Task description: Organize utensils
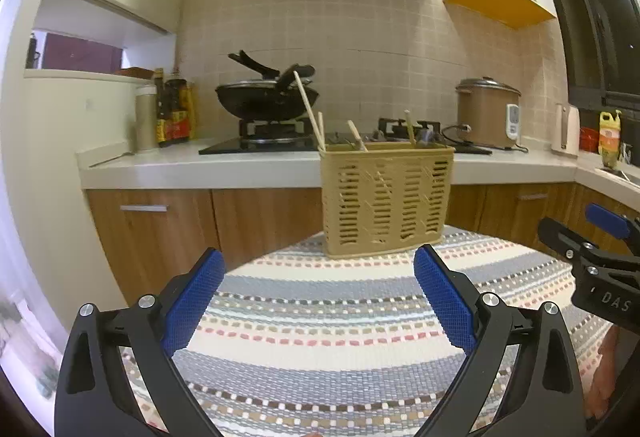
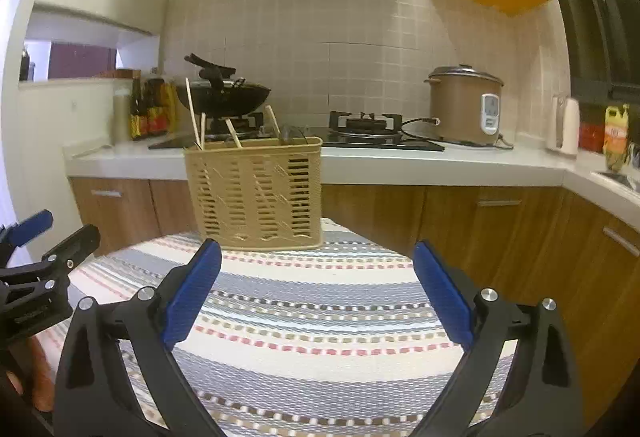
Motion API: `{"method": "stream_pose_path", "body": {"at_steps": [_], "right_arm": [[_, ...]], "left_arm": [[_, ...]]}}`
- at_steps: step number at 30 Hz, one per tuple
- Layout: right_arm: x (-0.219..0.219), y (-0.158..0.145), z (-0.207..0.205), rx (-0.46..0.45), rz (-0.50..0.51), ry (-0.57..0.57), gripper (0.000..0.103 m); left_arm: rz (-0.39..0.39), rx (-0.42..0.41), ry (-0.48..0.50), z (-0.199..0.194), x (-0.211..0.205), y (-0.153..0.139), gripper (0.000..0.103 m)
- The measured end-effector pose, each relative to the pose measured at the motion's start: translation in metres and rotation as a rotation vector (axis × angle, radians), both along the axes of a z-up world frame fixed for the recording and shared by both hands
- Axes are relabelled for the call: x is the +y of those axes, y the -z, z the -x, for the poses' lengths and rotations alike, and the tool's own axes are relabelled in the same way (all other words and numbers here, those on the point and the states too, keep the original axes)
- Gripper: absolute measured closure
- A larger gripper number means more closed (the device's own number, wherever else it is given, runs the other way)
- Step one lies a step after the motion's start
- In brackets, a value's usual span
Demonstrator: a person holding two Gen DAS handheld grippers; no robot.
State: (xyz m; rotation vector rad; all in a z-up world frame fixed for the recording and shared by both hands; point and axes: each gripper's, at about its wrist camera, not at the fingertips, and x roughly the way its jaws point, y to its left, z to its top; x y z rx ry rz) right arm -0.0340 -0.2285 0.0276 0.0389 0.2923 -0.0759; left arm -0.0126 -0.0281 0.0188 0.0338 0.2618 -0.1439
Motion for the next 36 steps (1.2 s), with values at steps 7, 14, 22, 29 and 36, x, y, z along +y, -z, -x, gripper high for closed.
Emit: {"method": "stream_pose_path", "body": {"at_steps": [7, 14, 22, 29, 36], "right_arm": [[0.008, -0.004, 0.007, -0.031, 0.029, -0.017, 0.008], [0.012, -0.006, 0.011, -0.043, 0.045, -0.017, 0.008], [0.01, -0.006, 0.009, -0.033, 0.038, -0.012, 0.008], [0.008, -0.005, 0.008, -0.025, 0.023, -0.007, 0.008], [0.009, -0.003, 0.006, -0.016, 0.026, -0.011, 0.008]], "left_arm": [[0.001, -0.01, -0.004, 0.002, 0.001, 0.0, 0.009], [0.035, -0.005, -0.024, 0.0, 0.009, -0.001, 0.008], [0.031, -0.001, -0.04, 0.0, 0.009, 0.0, 0.008], [0.038, 0.011, -0.041, -0.001, 0.012, 0.001, 0.008], [0.033, 0.015, -0.044, -0.001, 0.012, 0.001, 0.008]]}}
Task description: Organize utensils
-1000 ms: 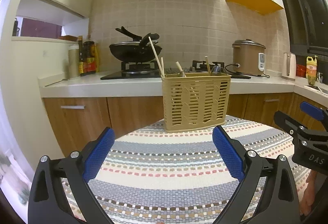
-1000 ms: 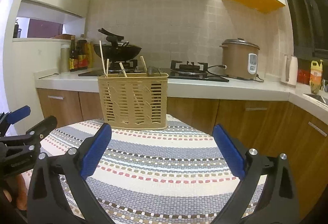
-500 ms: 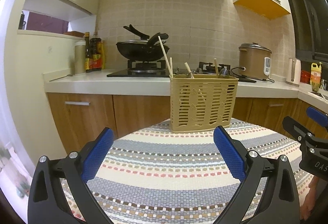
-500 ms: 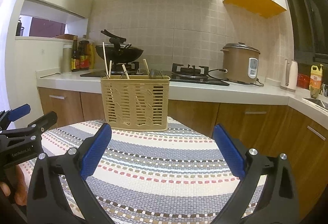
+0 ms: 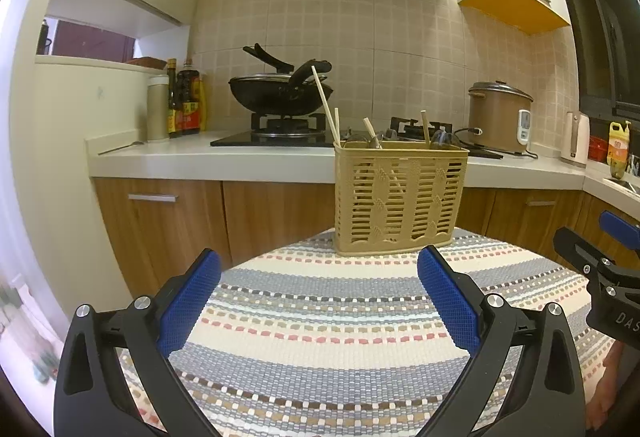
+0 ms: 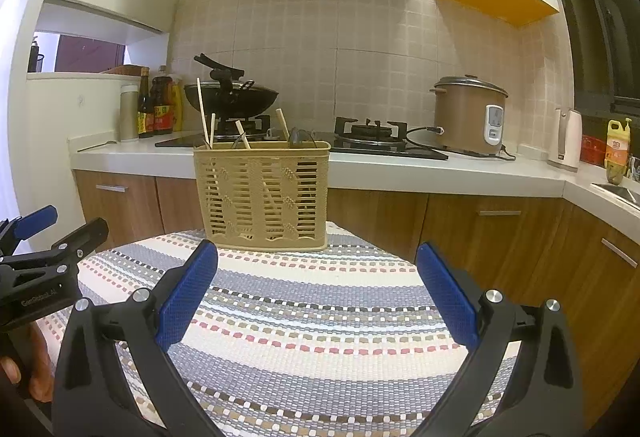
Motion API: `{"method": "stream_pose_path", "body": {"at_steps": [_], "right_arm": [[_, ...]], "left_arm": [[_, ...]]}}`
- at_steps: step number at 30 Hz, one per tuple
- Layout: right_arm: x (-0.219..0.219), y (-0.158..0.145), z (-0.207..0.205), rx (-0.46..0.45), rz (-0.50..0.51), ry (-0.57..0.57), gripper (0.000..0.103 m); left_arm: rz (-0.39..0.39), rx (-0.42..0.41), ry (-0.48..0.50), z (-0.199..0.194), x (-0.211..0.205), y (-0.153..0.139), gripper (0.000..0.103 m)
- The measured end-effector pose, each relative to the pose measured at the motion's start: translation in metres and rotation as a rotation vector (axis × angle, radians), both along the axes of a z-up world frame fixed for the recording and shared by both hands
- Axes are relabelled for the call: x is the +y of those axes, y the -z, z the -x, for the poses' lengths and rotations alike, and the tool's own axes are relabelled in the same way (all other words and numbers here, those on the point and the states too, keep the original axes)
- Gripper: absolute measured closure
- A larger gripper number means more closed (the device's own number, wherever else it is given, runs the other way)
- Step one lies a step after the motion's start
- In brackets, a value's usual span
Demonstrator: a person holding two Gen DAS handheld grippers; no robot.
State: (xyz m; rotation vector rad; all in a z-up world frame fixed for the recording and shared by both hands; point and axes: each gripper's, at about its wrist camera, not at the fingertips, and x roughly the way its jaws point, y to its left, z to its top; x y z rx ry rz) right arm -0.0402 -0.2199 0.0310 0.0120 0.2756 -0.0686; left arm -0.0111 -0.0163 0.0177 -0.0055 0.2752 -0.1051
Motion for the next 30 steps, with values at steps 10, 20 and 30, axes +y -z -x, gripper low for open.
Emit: {"method": "stream_pose_path", "body": {"at_steps": [10, 20, 30], "right_arm": [[0.0, 0.0006, 0.0, 0.006, -0.001, -0.003, 0.008], [0.0008, 0.0003, 0.0006, 0.005, 0.002, -0.002, 0.008], [0.0017, 0.0009, -0.0002, 0.009, 0.01, -0.004, 0.008]], "left_arm": [[0.0, 0.01, 0.004, -0.0021, 0.0005, 0.0005, 0.008], [0.004, 0.024, 0.007, -0.0042, 0.0005, 0.0017, 0.008], [0.004, 0.033, 0.011, -0.0064, -0.0009, 0.0023, 0.008]]}}
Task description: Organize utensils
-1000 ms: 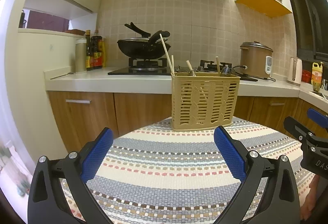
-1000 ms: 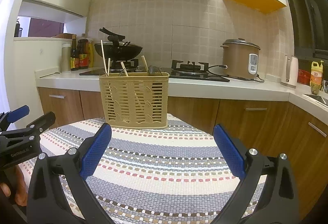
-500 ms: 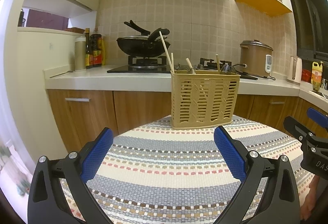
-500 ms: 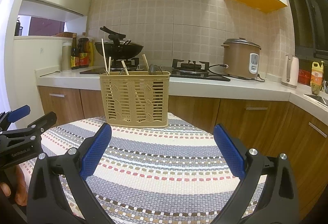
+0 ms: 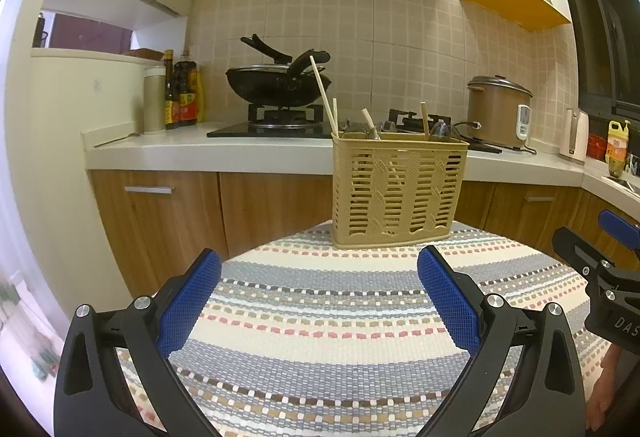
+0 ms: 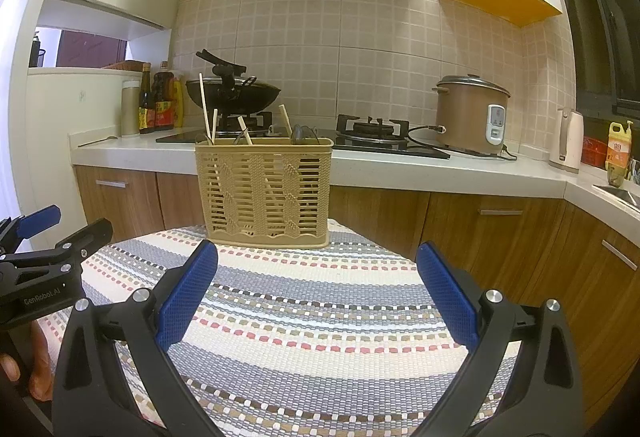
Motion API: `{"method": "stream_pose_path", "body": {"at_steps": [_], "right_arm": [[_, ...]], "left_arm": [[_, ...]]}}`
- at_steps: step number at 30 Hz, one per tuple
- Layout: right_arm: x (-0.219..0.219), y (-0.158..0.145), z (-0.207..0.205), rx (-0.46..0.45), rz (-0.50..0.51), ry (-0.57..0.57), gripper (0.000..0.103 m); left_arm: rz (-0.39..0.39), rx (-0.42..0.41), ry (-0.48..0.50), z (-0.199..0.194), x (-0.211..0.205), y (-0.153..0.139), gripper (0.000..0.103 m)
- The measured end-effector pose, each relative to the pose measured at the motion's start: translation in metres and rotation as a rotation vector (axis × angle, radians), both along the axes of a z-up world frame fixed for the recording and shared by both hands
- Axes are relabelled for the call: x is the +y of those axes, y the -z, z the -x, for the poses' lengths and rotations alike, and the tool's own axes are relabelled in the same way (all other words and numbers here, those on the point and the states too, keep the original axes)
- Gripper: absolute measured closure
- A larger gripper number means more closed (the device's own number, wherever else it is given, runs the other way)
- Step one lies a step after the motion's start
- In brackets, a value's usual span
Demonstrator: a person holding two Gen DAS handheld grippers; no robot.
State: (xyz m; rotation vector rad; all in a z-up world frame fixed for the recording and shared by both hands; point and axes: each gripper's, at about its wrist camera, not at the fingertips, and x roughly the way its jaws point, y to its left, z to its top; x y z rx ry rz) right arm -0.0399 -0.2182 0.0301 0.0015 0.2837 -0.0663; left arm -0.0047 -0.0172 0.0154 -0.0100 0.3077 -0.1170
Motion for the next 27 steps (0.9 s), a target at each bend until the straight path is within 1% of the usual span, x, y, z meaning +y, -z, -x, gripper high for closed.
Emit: {"method": "stream_pose_path", "body": {"at_steps": [27], "right_arm": [[0.0016, 0.0012, 0.0013, -0.002, 0.013, -0.002, 0.008]], "left_arm": [[0.004, 0.0, 0.001, -0.0006, -0.0002, 0.001, 0.008]]}}
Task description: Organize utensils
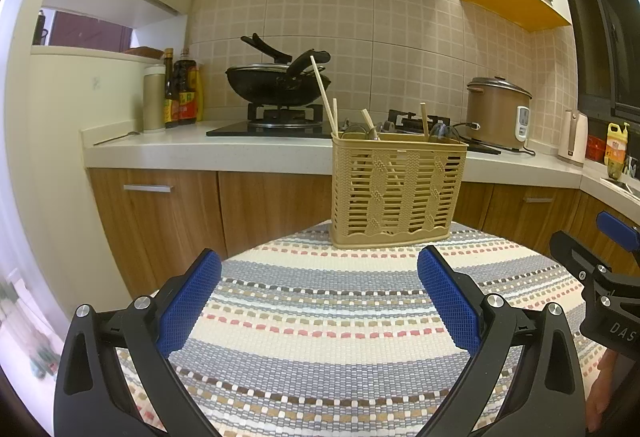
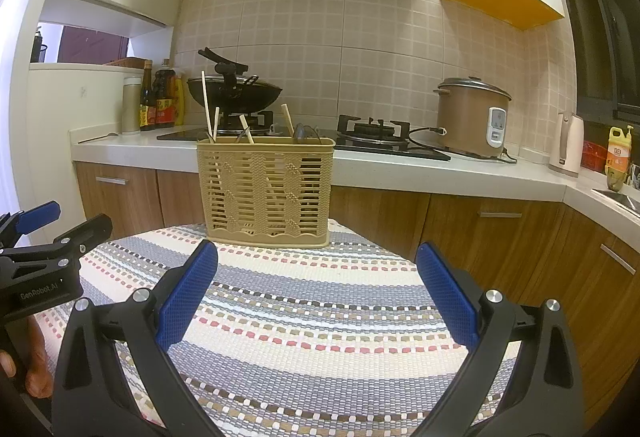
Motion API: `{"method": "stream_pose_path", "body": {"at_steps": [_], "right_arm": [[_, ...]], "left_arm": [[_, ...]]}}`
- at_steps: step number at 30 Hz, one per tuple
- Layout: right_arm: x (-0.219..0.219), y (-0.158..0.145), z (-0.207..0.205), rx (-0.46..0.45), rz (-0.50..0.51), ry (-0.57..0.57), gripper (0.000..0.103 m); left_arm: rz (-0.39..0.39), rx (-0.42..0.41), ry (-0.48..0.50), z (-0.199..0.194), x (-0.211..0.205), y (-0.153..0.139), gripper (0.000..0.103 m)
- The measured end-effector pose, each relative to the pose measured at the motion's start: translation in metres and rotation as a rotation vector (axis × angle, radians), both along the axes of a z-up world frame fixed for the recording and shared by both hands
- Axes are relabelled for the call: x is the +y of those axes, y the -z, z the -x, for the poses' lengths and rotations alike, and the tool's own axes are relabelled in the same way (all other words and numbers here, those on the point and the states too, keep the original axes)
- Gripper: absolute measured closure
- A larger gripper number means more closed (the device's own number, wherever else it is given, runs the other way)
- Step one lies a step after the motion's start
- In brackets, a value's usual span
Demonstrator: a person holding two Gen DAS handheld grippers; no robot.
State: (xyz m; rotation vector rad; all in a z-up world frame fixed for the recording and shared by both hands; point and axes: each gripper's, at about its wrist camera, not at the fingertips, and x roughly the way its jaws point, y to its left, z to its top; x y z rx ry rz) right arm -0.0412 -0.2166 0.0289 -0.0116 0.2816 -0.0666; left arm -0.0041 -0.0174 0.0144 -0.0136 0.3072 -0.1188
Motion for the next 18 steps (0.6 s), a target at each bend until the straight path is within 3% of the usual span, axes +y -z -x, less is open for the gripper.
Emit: {"method": "stream_pose_path", "body": {"at_steps": [18], "right_arm": [[0.0, 0.0009, -0.001, 0.0, 0.0, -0.001, 0.008]], "left_arm": [[0.003, 0.0, 0.002, 0.0004, 0.0002, -0.0003, 0.008]]}}
